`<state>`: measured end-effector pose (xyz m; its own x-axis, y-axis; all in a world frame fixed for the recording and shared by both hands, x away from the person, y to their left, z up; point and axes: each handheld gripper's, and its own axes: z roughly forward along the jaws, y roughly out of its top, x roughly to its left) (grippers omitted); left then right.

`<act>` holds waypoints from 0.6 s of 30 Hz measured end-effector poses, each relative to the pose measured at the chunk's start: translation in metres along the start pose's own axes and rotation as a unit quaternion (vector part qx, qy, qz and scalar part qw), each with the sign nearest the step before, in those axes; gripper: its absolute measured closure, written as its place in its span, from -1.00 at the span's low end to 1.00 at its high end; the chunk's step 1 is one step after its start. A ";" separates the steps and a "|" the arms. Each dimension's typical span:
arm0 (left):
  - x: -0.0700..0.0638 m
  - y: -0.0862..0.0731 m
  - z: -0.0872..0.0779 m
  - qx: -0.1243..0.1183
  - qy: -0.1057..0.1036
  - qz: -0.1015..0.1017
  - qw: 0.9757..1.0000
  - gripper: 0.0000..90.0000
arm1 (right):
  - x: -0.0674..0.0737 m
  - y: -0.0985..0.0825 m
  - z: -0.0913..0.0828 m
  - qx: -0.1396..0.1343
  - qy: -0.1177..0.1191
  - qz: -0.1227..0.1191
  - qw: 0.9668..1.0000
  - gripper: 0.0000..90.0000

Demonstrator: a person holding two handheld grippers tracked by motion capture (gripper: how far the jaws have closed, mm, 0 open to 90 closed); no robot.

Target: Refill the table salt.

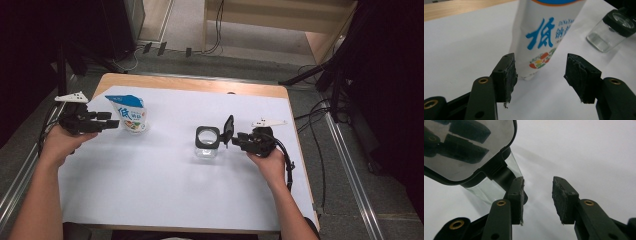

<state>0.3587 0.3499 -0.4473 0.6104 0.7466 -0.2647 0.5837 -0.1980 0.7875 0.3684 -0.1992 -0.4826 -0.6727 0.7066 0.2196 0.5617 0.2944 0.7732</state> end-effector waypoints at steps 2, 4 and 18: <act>0.002 0.003 0.001 0.000 0.007 -0.002 1.000 -0.09 | 0.000 0.000 0.000 -0.002 -0.002 -0.002 1.000 0.40; 0.002 0.009 0.000 0.005 0.005 0.004 1.000 -0.10 | 0.000 0.000 0.001 -0.003 0.000 0.000 1.000 0.40; 0.006 0.037 0.006 -0.002 -0.017 0.014 1.000 -0.12 | 0.001 0.000 0.004 0.001 0.001 -0.004 1.000 0.40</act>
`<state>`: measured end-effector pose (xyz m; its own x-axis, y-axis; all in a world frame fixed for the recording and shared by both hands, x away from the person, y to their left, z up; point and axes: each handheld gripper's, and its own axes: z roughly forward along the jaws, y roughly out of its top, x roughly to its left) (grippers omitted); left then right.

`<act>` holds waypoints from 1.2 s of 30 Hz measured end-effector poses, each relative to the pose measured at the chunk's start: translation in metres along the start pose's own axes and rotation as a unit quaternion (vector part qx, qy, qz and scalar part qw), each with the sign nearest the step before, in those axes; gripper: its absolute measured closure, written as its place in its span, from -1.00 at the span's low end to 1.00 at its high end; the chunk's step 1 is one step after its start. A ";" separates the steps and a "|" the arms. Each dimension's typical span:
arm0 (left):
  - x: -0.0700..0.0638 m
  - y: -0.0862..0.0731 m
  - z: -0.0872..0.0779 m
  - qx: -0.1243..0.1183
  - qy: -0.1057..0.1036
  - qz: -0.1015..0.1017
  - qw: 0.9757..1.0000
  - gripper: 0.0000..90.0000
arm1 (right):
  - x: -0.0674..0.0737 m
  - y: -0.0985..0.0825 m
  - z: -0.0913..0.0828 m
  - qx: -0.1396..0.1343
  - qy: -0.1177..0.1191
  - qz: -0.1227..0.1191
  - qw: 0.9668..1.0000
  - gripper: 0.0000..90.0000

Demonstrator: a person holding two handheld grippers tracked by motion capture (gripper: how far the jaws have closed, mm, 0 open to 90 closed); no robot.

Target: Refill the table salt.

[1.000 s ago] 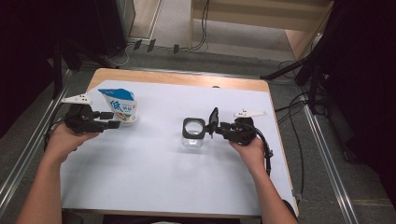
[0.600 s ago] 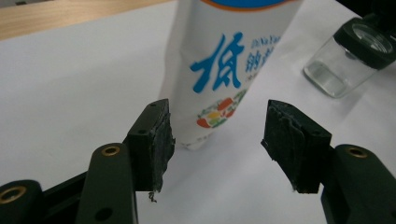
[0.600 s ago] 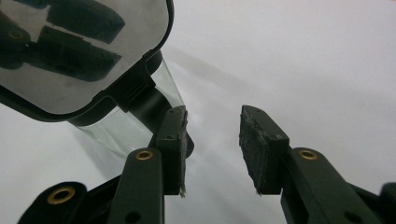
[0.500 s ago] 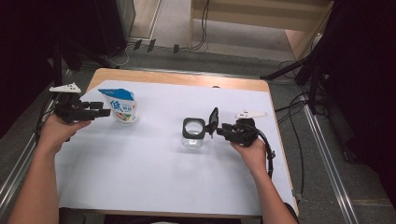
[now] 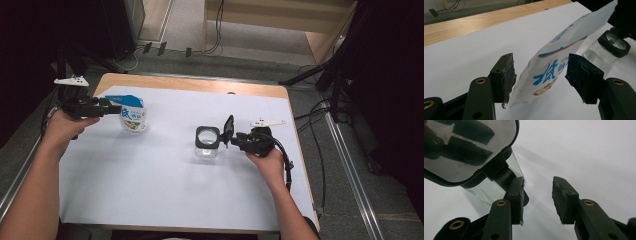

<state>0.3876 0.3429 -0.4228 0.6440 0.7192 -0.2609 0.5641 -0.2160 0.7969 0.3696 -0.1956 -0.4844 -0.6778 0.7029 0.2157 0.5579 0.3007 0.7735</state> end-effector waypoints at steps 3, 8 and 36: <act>-0.002 0.005 0.005 0.009 -0.002 0.013 1.000 -0.08 | 0.000 0.000 0.001 0.002 0.001 -0.001 1.000 0.40; 0.002 0.006 0.013 0.004 -0.013 0.011 1.000 0.12 | 0.001 0.000 0.002 0.004 0.001 -0.003 1.000 0.40; -0.025 0.020 0.021 0.014 -0.034 0.026 0.999 1.00 | 0.002 -0.001 0.003 0.004 0.002 0.005 1.000 0.38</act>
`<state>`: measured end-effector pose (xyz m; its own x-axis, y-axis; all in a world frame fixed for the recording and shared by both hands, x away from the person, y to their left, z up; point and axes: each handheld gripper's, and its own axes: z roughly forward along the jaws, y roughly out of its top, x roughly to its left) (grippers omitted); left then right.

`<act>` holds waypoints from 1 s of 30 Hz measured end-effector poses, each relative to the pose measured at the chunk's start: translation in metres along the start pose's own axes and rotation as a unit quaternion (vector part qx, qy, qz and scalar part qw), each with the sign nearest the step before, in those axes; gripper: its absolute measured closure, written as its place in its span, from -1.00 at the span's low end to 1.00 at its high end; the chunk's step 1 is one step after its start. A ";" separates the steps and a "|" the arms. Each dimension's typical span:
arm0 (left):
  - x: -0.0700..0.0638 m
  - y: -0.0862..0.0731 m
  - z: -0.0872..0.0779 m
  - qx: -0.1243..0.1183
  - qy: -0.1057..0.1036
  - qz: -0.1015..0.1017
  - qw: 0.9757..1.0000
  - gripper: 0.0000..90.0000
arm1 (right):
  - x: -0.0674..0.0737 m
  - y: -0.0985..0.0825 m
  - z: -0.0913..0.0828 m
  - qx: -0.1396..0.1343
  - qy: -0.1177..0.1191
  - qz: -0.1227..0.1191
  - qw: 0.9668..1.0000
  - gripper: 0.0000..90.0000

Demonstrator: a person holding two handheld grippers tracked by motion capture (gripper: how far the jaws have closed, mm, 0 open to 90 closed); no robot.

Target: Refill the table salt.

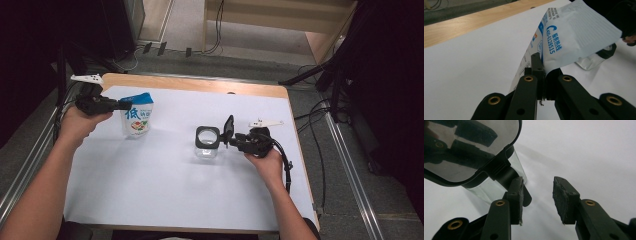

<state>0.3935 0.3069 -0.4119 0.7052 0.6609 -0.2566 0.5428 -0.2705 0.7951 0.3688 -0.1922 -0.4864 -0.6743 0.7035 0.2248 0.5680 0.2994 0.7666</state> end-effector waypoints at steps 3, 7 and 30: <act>-0.008 0.006 -0.001 -0.004 -0.007 0.005 1.000 1.00 | 0.000 0.000 -0.001 -0.001 0.000 0.000 1.000 0.38; -0.018 0.013 -0.008 -0.026 -0.024 0.001 0.999 1.00 | 0.001 0.000 -0.003 -0.003 0.001 0.002 1.000 0.38; -0.068 0.030 0.004 -0.027 -0.058 -0.003 0.998 1.00 | 0.045 -0.025 -0.045 -0.022 0.011 -0.014 1.000 0.38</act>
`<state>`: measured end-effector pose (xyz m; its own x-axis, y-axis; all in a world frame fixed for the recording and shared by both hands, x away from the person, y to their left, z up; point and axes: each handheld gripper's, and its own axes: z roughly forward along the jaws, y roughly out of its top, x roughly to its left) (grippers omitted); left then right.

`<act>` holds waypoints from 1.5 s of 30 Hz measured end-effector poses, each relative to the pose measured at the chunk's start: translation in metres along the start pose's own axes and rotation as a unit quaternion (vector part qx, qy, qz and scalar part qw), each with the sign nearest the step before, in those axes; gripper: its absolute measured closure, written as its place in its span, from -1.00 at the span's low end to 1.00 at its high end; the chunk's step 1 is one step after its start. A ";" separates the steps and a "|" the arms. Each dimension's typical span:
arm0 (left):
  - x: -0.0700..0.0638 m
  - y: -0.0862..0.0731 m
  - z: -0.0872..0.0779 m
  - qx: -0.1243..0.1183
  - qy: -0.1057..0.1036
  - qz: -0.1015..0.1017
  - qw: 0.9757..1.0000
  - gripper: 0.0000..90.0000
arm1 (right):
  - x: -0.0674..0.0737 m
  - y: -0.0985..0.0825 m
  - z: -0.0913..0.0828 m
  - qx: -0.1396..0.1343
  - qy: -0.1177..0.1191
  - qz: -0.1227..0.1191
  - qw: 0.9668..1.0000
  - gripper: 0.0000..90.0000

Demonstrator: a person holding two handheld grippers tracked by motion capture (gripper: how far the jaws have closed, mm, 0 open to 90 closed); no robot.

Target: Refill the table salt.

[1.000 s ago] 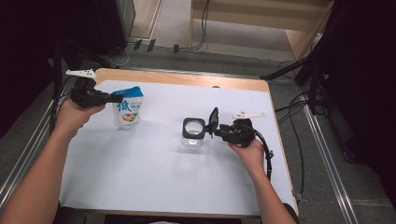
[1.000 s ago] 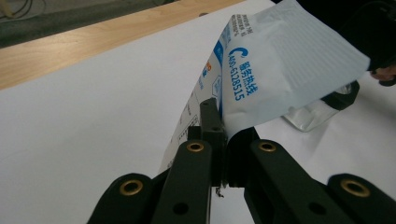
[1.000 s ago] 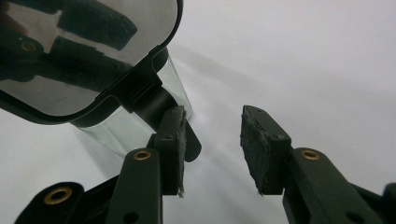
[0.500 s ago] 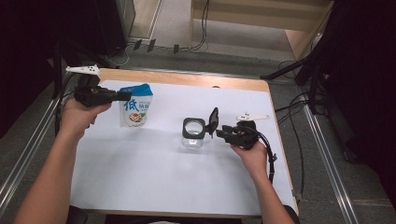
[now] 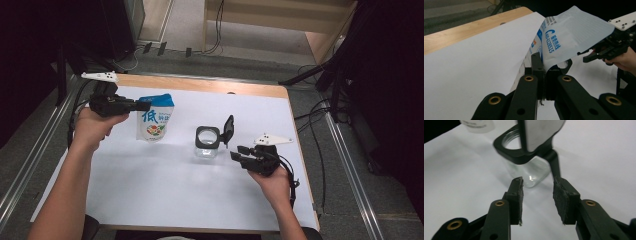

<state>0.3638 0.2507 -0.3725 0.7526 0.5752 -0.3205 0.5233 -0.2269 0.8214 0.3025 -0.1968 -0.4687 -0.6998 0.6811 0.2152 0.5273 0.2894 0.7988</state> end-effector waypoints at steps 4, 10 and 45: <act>0.001 0.000 0.001 0.001 -0.006 -0.003 1.000 1.00 | 0.015 -0.004 -0.002 -0.003 0.017 -0.004 1.000 0.39; 0.000 0.000 0.003 0.003 -0.010 0.001 1.000 1.00 | 0.037 -0.005 0.004 -0.001 0.028 -0.031 0.999 0.39; -0.028 0.004 0.012 0.006 -0.052 0.001 0.999 1.00 | 0.099 0.029 0.128 0.009 0.052 -0.061 0.997 0.18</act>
<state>0.3498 0.2244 -0.3665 0.7906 0.4899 -0.3674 0.5262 -0.2366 0.8168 0.3105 -0.0351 -0.4967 -0.8046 0.5673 0.1756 0.4436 0.3775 0.8128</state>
